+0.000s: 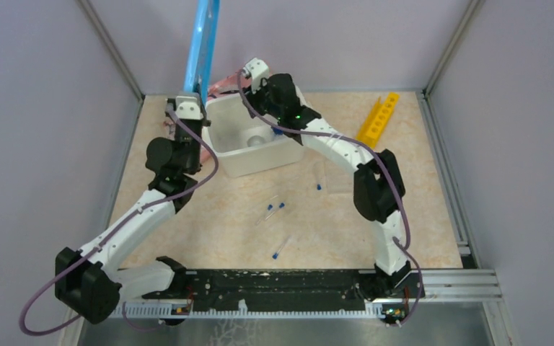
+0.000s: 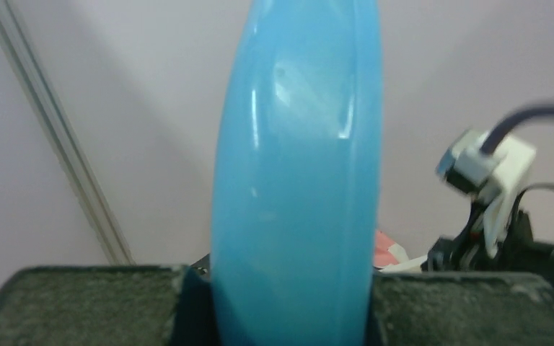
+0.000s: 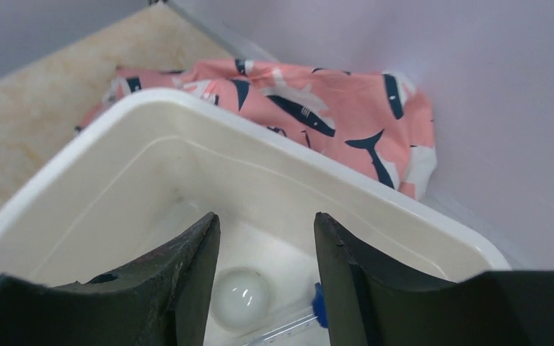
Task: Organize the chemistry lab equipment
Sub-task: Place the chemistry item in the storage box, then close the lid of the storage box.
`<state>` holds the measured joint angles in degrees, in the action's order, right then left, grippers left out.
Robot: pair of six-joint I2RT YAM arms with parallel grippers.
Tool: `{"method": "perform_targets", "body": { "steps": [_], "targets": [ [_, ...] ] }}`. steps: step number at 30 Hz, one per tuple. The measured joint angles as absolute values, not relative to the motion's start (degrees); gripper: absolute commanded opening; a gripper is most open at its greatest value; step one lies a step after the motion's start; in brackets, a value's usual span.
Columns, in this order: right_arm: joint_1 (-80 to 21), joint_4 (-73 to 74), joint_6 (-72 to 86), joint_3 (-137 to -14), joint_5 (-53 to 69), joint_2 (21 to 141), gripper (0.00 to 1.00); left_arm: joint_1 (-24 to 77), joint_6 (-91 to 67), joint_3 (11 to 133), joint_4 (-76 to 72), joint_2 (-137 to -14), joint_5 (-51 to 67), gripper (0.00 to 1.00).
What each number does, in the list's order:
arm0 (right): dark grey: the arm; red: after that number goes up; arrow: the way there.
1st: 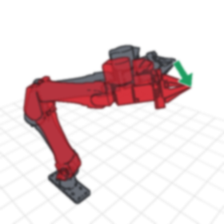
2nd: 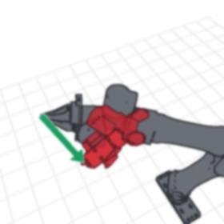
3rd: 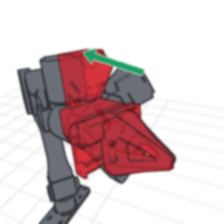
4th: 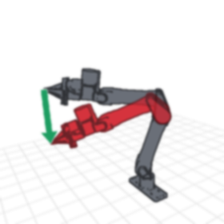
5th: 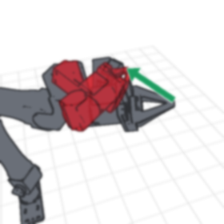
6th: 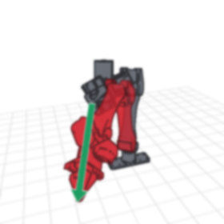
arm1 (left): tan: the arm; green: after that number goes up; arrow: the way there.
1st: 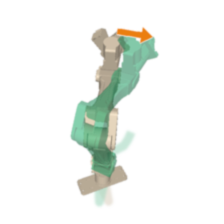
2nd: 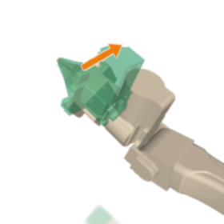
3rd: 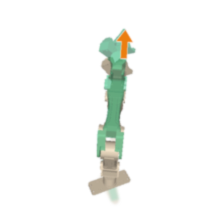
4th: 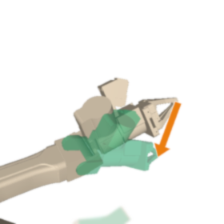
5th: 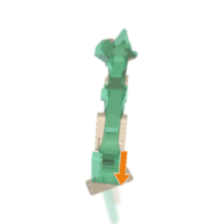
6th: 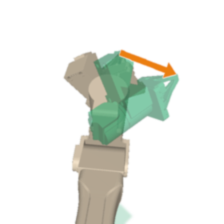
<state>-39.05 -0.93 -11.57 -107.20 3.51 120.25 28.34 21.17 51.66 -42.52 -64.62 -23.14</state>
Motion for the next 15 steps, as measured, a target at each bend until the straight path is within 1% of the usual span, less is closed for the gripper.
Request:
{"method": "perform_targets", "body": {
  "steps": [2, 8, 11, 15],
  "targets": [
    [-38.5, -1.0, -7.4, -105.5, 1.4, 116.5, 0.53, 30.7, 25.2, 50.1, -45.7, -64.6, -23.5, 0.00],
    [-36.4, 0.0, 7.0, -100.5, -4.5, 102.9, 0.54, 38.3, 37.5, 46.1, -54.4, -66.1, -24.6, 0.00],
    [-35.6, 0.5, 15.2, -98.1, -6.8, 95.0, 0.52, 40.8, 42.1, 44.9, -57.3, -66.8, -25.1, 0.00],
    [-35.3, 0.5, 22.3, -93.1, -8.8, 86.8, 0.52, 42.8, 46.4, 43.7, -60.4, -67.4, -26.4, 0.00]
  ]
}}
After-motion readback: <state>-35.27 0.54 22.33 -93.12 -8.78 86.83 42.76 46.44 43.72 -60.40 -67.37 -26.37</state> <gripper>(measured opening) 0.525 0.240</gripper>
